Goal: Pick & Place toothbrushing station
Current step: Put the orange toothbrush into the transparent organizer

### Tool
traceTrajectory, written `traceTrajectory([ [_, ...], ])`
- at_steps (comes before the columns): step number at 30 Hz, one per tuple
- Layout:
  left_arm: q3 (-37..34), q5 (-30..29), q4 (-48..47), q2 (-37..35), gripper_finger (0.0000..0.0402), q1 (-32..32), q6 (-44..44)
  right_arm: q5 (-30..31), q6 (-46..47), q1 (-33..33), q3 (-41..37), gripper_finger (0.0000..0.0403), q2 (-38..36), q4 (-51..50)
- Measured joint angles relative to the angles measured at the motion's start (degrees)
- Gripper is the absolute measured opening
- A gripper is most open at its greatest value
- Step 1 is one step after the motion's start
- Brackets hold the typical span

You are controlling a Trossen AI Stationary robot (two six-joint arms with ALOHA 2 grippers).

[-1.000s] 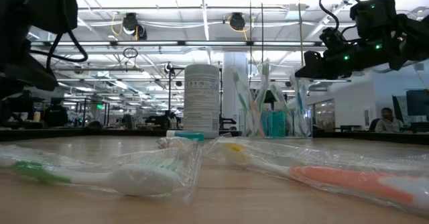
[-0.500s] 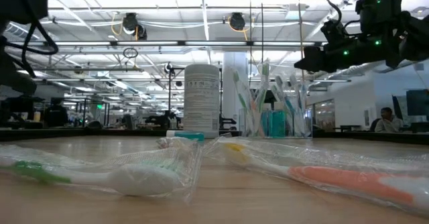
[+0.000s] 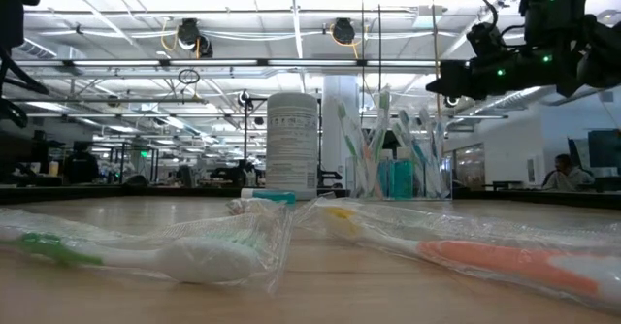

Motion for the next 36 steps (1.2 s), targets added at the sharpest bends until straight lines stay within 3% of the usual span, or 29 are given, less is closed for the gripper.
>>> traceTrajectory([
  [7, -0.08, -3.07, 1.38, 0.02, 0.0161, 0.04, 3.60, 0.00, -1.14, 0.00, 0.00, 0.0140, -0.02, 2.48],
  [15, 0.04, -6.72, 2.79, 0.06, 0.0036, 0.09, 5.21, 0.00, -1.20, 0.00, 0.00, 0.0139, -0.02, 2.48],
  [17, 0.69, -10.97, 2.20, 0.07, 0.0012, 0.09, 5.98, 0.00, -1.20, 0.00, 0.00, 0.0137, -0.02, 2.48],
  [23, 8.02, -29.89, 1.53, 0.23, 0.0019, 1.05, 13.99, -0.02, -1.20, 0.00, 0.00, 0.0135, -0.02, 2.48],
  [28, 17.01, -50.87, 1.93, 0.18, 0.0006, 3.31, 29.54, -0.04, -1.20, 0.00, 0.00, 0.0134, -0.02, 2.47],
  [31, 20.87, -63.19, 6.59, 0.15, 0.0006, 5.33, 43.72, -0.04, -1.20, 0.00, 0.00, 0.0134, -0.02, 2.44],
  [34, 22.09, -71.94, 20.33, 0.15, 0.0004, 8.43, 63.94, -0.03, -1.19, 0.00, 0.00, 0.0133, 0.00, 1.88],
  [36, 21.95, -73.85, 32.27, 0.15, 0.0007, 10.93, 80.59, -0.04, -1.16, 0.00, 0.00, 0.0133, 0.00, 1.83],
])
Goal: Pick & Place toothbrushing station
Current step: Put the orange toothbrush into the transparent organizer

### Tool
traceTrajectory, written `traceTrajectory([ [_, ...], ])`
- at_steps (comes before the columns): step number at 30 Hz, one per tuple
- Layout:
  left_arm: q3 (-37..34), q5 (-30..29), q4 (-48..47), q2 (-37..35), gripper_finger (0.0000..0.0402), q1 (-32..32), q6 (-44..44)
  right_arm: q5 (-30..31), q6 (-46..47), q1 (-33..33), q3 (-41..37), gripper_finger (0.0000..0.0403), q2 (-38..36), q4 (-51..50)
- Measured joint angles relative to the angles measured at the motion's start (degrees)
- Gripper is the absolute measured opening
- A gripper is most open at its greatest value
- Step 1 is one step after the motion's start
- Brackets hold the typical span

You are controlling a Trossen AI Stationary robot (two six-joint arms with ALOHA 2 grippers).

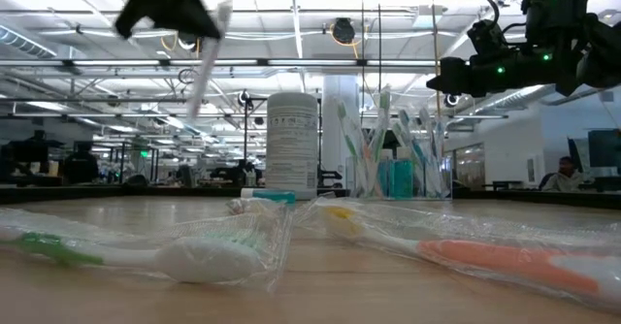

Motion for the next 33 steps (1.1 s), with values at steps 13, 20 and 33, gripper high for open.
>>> traceTrajectory([
  [13, -0.11, 40.45, 65.98, 13.82, 0.0004, 24.36, 60.67, 0.00, 0.31, -0.02, 0.00, 0.0132, 0.00, -0.70],
  [20, 0.93, 56.34, 93.91, 31.02, 0.0004, 32.64, 70.09, 0.00, 0.40, -0.01, 0.00, 0.0132, -0.02, -1.58],
  [33, 13.35, 58.73, 88.06, 47.11, 0.0004, 40.31, 62.28, 0.02, 0.41, -0.02, 0.00, 0.0132, -0.02, -2.63],
])
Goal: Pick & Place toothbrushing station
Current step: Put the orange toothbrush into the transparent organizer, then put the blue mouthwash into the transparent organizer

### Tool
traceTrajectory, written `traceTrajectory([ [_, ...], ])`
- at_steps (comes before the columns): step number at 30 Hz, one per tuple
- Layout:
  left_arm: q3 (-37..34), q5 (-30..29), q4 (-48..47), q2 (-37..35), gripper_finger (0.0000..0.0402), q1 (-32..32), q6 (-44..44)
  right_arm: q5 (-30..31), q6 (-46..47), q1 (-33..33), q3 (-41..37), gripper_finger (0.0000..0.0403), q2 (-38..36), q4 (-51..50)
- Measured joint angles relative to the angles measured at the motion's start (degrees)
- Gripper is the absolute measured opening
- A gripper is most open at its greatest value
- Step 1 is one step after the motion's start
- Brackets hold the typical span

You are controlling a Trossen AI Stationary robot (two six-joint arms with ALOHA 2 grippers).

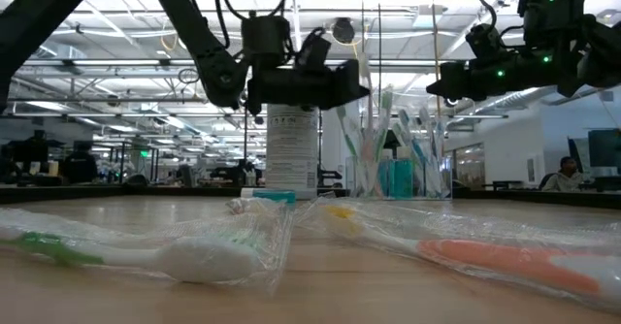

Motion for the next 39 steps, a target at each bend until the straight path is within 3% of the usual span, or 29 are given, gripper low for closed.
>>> traceTrajectory([
  [18, 0.09, -2.66, -17.21, -0.16, 0.0008, 0.09, -4.10, 0.00, 0.01, 0.01, 0.00, 0.0132, 0.00, -0.43],
  [25, 0.07, -2.50, -17.47, -0.07, 0.0048, 0.06, -2.77, 0.00, 0.01, 0.00, 0.00, 0.0132, 0.00, -0.46],
  [31, 0.05, -2.48, -19.93, -1.78, 0.0106, 0.06, -2.62, 0.00, 0.01, 0.00, 0.00, 0.0132, 0.00, -0.66],
  [39, 0.07, -2.49, -42.08, -10.55, 0.0179, -0.63, 0.30, 0.00, 0.00, 0.01, 0.00, 0.0132, 0.02, -0.83],
])
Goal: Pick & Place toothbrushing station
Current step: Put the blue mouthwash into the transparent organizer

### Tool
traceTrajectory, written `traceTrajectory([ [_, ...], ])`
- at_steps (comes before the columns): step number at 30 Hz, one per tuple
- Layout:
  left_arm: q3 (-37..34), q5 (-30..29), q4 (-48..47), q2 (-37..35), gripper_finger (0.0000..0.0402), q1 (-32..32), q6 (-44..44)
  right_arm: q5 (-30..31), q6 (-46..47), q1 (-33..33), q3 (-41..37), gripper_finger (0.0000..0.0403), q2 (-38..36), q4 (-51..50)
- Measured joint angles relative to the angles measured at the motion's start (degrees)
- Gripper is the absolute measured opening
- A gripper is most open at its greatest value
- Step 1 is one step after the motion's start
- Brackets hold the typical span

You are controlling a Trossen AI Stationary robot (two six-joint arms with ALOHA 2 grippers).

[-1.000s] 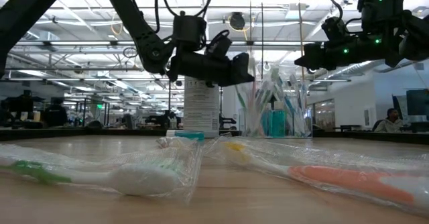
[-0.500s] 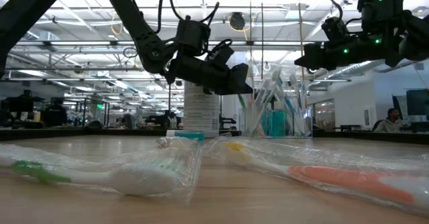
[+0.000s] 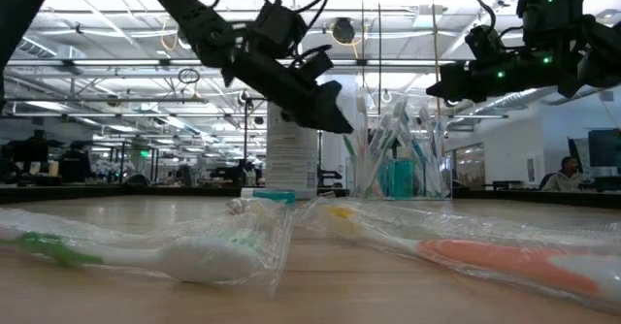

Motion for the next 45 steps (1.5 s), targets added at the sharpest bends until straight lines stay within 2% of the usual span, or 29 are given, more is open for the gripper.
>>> traceTrajectory([
  [7, 0.00, -0.78, -19.23, -3.96, 0.0202, -0.71, -3.57, 0.01, 0.00, 0.00, 0.00, 0.0132, 0.00, -0.18],
  [13, -0.12, -8.25, -32.23, -2.92, 0.0202, -0.58, -1.63, 0.02, 0.01, 0.00, 0.00, 0.0132, 0.00, -0.50],
  [17, -0.02, -10.73, -35.38, -3.03, 0.0202, -0.28, -2.91, 0.02, 0.00, -0.01, 0.00, 0.0132, 0.00, -0.43],
  [23, -0.02, -3.58, -40.49, -1.93, 0.0202, 1.42, -2.58, 0.00, 0.01, 0.00, 0.00, 0.0132, 0.00, -0.45],
  [27, 0.11, -4.13, -40.12, -0.35, 0.0202, 2.91, 0.08, 0.00, -0.01, 0.01, 0.00, 0.0132, 0.00, -0.65],
  [37, 0.11, -0.32, -38.05, 1.49, 0.0202, 6.39, 1.30, 0.02, -0.01, -0.01, 0.00, 0.0132, 0.00, -0.63],
  [40, 0.11, 2.11, -38.13, 1.53, 0.0189, 6.73, 1.07, 0.02, -0.01, -0.01, 0.00, 0.0132, 0.00, -0.63],
  [45, 0.04, 5.04, -38.31, 1.58, 0.0142, 6.58, -2.52, 0.02, -0.01, -0.01, 0.01, 0.0132, 0.00, -0.63],
])
